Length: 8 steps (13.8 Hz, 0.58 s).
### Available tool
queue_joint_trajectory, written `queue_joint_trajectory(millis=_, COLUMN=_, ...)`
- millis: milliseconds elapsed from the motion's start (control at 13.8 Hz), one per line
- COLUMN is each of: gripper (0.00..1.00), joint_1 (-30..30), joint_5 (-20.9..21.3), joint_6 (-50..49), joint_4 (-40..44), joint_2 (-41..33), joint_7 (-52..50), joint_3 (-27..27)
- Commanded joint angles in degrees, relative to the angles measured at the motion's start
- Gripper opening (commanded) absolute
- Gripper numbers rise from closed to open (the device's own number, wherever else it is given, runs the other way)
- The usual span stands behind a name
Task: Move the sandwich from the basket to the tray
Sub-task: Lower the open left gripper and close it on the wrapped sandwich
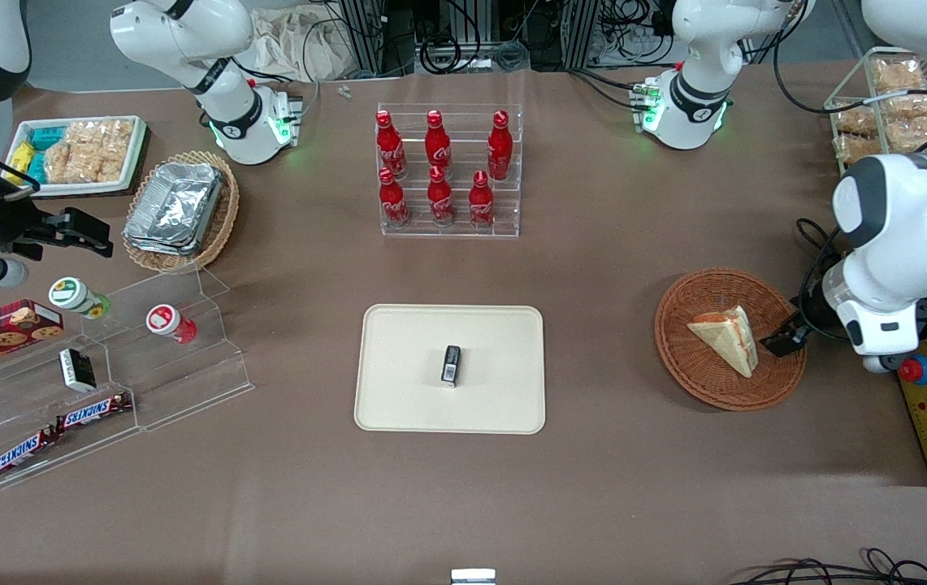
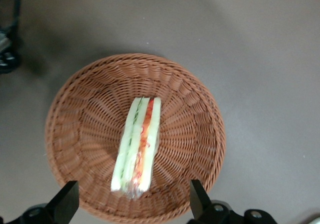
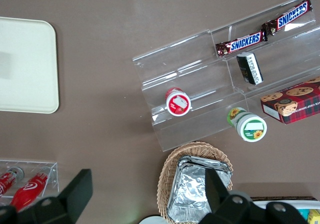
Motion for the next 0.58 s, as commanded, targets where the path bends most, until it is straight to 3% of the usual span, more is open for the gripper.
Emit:
queue_joint_trajectory(millis=0, gripper=1.0, joint_1=-0.2, joint_5=0.4, joint_6=8.3, joint_4=-4.8, joint_2=0.9, joint_7=-2.1, joint_3=0.1)
queue_joint_trajectory(millis=506, gripper=1.0, joint_1=-0.8, joint_5=0.4, joint_6=18.7, joint_4=-11.0, joint_2=3.2, joint_7=-6.7, joint_3=0.0)
